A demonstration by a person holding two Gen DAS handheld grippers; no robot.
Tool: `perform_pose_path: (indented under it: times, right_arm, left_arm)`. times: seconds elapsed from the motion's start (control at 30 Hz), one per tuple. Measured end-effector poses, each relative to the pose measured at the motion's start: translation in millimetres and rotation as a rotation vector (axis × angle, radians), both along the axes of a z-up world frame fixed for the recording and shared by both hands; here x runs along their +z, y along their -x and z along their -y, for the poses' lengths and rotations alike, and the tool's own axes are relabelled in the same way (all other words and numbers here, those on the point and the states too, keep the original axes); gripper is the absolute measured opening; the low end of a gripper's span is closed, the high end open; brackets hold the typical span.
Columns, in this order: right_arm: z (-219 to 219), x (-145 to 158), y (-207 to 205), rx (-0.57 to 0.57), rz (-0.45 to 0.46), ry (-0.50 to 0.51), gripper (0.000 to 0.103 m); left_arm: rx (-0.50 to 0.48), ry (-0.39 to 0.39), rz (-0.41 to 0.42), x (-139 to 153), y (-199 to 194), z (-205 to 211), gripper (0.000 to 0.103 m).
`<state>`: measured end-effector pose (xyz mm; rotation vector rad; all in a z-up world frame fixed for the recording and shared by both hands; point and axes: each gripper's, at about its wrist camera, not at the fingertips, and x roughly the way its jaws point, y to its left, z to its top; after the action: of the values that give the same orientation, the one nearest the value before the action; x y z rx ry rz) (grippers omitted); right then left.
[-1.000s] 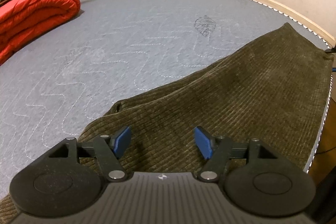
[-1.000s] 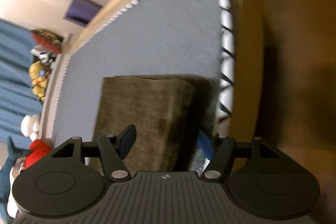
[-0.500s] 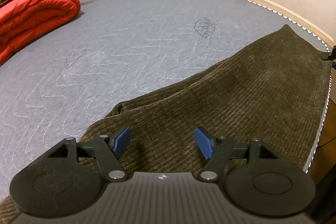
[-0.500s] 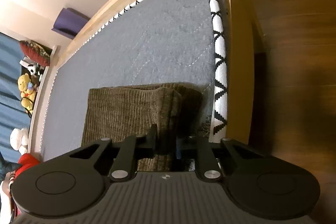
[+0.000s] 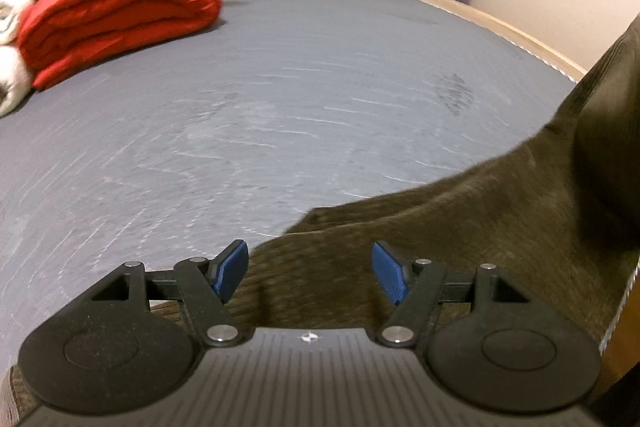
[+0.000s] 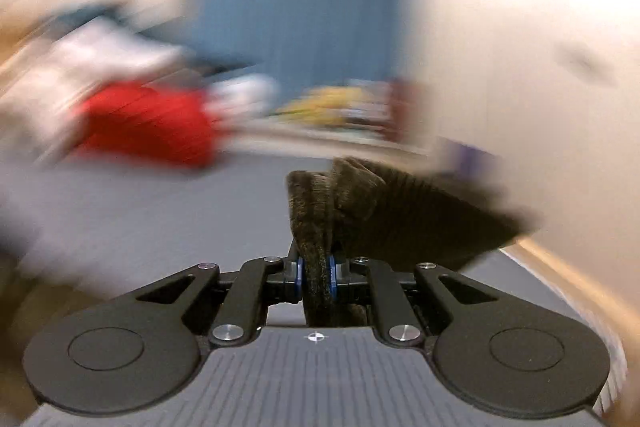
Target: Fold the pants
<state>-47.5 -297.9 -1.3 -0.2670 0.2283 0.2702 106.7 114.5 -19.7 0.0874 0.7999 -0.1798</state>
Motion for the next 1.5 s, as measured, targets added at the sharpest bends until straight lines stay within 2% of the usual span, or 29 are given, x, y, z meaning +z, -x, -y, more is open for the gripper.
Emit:
perform_pose_path:
  times: [0.07, 0.17, 0.2, 0.23, 0.27, 0.3, 0.33, 0.47, 0.53, 0.6, 0.67, 0.73, 0.83, 0.87, 0.93, 0.97, 1.0, 1.03, 1.1, 1.17, 1.23, 1.27, 1.3, 1.37, 1.4, 1.43, 1.47, 1.5]
  right_arm:
    - [-64, -36, 24, 0.202, -0.095, 0.195, 0.013]
    - [-124, -100, 59, 0.430, -0.212, 0.504, 0.014]
    - [-133, -114, 71, 0.470, -0.200, 0.582, 0.017]
    - [-139, -123, 84, 0.459, -0.110, 0.655, 0.018]
    - [-143, -127, 92, 0.460, -0.058, 0.704, 0.018]
    - [-143, -125, 93, 0.466, -0.061, 0.697, 0.018]
    - [-140, -118, 89, 0.461, -0.089, 0.644, 0.019]
    - [-116, -79, 73, 0.532, -0.198, 0.366, 0.029]
    - [-103, -65, 69, 0.553, -0.228, 0.248, 0.045]
    - [-89, -58, 62, 0.557, -0.252, 0.144, 0.051]
    - [-82, -56, 61, 0.564, -0.289, 0.091, 0.051]
    - [-83, -56, 58, 0.552, -0.303, 0.088, 0.051]
    - [-91, -64, 54, 0.550, -0.325, 0.103, 0.055]
    - [-94, -67, 51, 0.546, -0.340, 0.101, 0.055]
    - [-103, -69, 45, 0.546, -0.344, 0.110, 0.055]
    - [-103, -71, 47, 0.551, -0.343, 0.119, 0.053]
    - [-107, -72, 46, 0.564, -0.350, 0.134, 0.042]
    - [-109, -73, 44, 0.587, -0.358, 0.139, 0.020]
    - [-111, -69, 48, 0.619, -0.324, 0.142, 0.013]
    - [-110, -62, 62, 0.683, -0.254, 0.159, 0.012]
    - [-109, -61, 70, 0.714, -0.230, 0.183, 0.012]
    - [-110, -64, 71, 0.721, -0.244, 0.208, 0.012]
    - [-110, -70, 70, 0.731, -0.276, 0.234, 0.012]
    - [-107, -73, 72, 0.739, -0.291, 0.256, 0.017]
    - [-104, -71, 73, 0.743, -0.297, 0.245, 0.020]
    - [-100, -67, 74, 0.746, -0.314, 0.217, 0.027]
    - [-94, -64, 73, 0.749, -0.338, 0.180, 0.032]
    - [-87, -60, 73, 0.739, -0.346, 0.148, 0.042]
  left_arm:
    - [0.026, 0.019, -0.005, 2, -1, -10, 0.074]
    - [0.039, 0.043, -0.019, 3, 0, -18, 0.074]
    - [0.038, 0.049, -0.021, 4, 1, -19, 0.074]
    - [0.032, 0.059, -0.026, 4, 1, -19, 0.074]
    - [0.026, 0.069, -0.032, 4, 2, -19, 0.074]
    - [0.020, 0.083, -0.041, 4, 2, -19, 0.074]
    - [0.015, 0.102, -0.051, 2, 2, -18, 0.074]
    - [-0.003, 0.219, -0.110, -4, -5, -13, 0.074]
    - [-0.006, 0.299, -0.154, -11, -9, -9, 0.073]
    - [0.004, 0.373, -0.202, -20, -17, -6, 0.073]
    - [0.024, 0.417, -0.241, -29, -26, -4, 0.072]
    - [0.048, 0.447, -0.276, -40, -34, -3, 0.071]
    - [0.046, 0.478, -0.305, -52, -43, 2, 0.062]
    - [0.035, 0.471, -0.302, -54, -45, 6, 0.059]
    - [0.023, 0.416, -0.279, -54, -48, 12, 0.038]
    - [0.015, 0.397, -0.267, -53, -49, 13, 0.032]
    - [0.009, 0.394, -0.243, -49, -49, 12, 0.024]
    - [0.011, 0.397, -0.196, -41, -47, 9, 0.022]
    - [0.012, 0.403, -0.082, -18, -40, 3, 0.021]
    - [0.014, 0.382, -0.025, -6, -36, -1, 0.021]
    - [0.020, 0.368, -0.096, -18, -41, -3, 0.025]
    - [0.023, 0.340, -0.151, -29, -44, -1, 0.026]
    - [0.034, 0.299, -0.168, -37, -44, 1, 0.031]
    - [0.028, 0.277, -0.139, -36, -41, 2, 0.032]
    - [0.031, 0.254, -0.114, -31, -39, 3, 0.038]
    - [0.045, 0.217, -0.071, -23, -34, 5, 0.052]
    - [0.063, 0.187, -0.025, -14, -30, 6, 0.059]
    - [0.073, 0.175, 0.010, -8, -27, 7, 0.064]
